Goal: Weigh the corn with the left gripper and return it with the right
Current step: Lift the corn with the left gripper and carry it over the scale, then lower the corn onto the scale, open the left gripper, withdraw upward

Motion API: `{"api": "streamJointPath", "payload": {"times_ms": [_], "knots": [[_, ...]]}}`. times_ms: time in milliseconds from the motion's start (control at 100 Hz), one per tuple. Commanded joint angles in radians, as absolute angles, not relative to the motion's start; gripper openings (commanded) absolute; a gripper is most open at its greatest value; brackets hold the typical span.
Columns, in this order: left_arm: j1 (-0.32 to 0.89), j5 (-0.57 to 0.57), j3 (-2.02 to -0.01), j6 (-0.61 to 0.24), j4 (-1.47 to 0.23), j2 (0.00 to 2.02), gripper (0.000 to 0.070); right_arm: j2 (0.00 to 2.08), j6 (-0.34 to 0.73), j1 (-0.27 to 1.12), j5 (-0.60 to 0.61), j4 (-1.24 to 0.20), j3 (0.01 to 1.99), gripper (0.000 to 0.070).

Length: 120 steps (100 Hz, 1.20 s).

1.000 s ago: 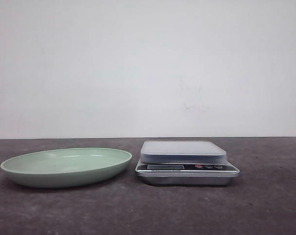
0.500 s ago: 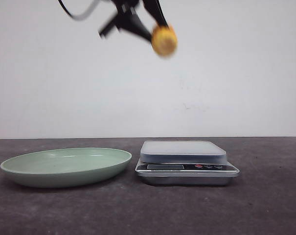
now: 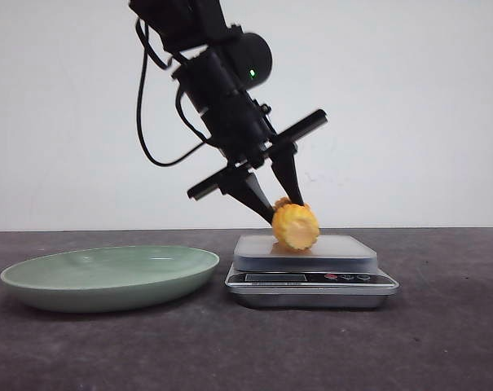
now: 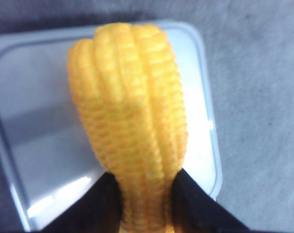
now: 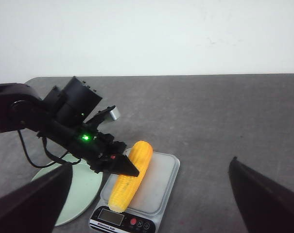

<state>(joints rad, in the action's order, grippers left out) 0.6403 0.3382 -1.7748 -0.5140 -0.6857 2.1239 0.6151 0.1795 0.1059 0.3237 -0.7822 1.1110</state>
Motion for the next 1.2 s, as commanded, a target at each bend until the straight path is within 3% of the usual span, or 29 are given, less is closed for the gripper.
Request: {"api": "streamJointPath", "payload": {"times_ms": [0,180,250,340,440,700,850,1000,1070,1190], "knots": [[0.655,0.333,-1.794,-0.523,-0.684,2.165,0.0011,0.619,0.176,0.109,0.316,-0.779,1.122,0.0654],[0.656,0.333,-1.794,-0.541,-0.683,2.176,0.0068,0.620,0.176,0.109,0.313,-0.779,1.122,0.0654],[0.656,0.333,-1.794,-0.541,-0.680,2.176,0.0193,0.620,0.176,0.109,0.312,-0.779,1.122,0.0654],[0.654,0.334,-1.794,-0.541,-0.683,2.175,0.0413,0.620,0.176,0.109,0.305,-0.779,1.122,0.0654],[0.650,0.334,-1.796,-0.542,-0.690,2.175,0.0520,0.620,0.175,0.109,0.305,-0.779,1.122,0.0654],[0.633,0.336,-1.911,-0.539,-0.775,2.175,0.0548,0.620,0.170,0.109,0.283,-0.780,1.122,0.0654],[0.623,0.278,-2.072,-0.525,-0.880,2.175,0.0568,0.620,0.167,0.109,0.283,-0.780,1.121,0.0654],[0.616,0.231,-2.302,-0.418,-1.046,2.175,0.0544,0.621,0.140,0.109,0.274,-0.796,1.118,0.0654],[0.617,0.208,-2.425,-0.362,-1.137,2.175,0.0501,0.627,0.128,0.109,0.257,-0.811,1.118,0.0654],[0.632,0.169,-2.675,-0.269,-1.312,2.175,0.0342,0.640,0.115,0.109,0.253,-0.837,1.118,0.0654]]}}
